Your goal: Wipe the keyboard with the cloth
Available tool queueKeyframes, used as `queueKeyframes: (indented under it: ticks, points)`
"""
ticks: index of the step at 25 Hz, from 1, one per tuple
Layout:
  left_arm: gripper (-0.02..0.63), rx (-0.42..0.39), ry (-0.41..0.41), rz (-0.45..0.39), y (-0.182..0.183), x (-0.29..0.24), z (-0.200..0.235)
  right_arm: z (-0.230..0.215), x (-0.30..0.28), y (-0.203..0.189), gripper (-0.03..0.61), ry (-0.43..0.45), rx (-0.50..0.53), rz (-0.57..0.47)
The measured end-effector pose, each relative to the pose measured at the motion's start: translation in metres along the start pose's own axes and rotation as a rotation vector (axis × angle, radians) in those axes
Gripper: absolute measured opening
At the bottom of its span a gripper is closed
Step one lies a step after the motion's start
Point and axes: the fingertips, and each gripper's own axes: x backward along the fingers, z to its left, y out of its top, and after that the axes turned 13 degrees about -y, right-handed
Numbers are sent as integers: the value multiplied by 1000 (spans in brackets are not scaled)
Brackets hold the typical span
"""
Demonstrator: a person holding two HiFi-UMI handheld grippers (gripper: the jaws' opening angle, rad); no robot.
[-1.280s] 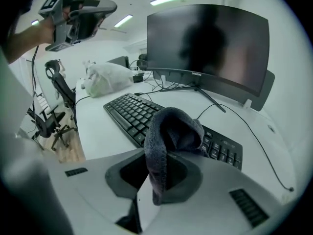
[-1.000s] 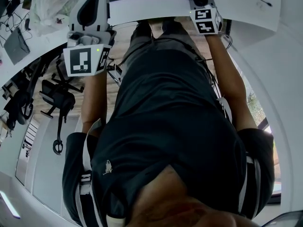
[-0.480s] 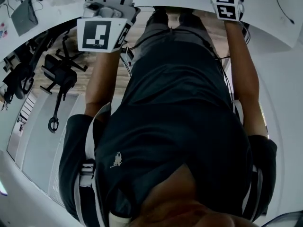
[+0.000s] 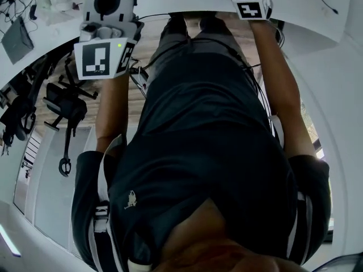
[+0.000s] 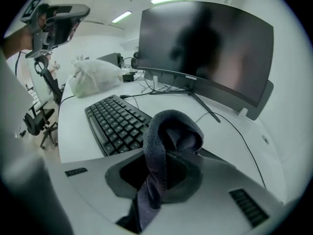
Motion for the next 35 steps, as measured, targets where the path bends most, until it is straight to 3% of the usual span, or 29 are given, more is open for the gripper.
queueKeyframes:
  ticks: [3, 9, 16, 19, 23, 27, 32, 35]
  points:
    - [5, -8, -6, 0, 2, -3, 1, 0, -3, 1, 51, 12, -4, 3]
    - [5, 1, -7, 4, -2, 1, 5, -69, 0, -33, 51, -118, -89, 74]
    - [5, 0, -30, 1, -2, -4, 2, -13, -13, -4, 51, -34, -40, 19]
    - [5, 1, -24, 3, -2, -2, 6, -30, -12, -6, 51, -40, -57, 27]
    - [5, 7, -16, 6, -4, 3, 12, -66, -13, -13, 51, -112, -119, 69]
    - [5, 20, -18, 7, -10, 5, 15, -37, -28, 11, 51, -94, -69, 44]
    - [5, 16, -31, 2, -8, 6, 21, 33, -33, 59, 51, 24, 30, -9]
    - [5, 12, -27, -6, -3, 10, 28, 14, -34, 45, 51, -13, 6, 15]
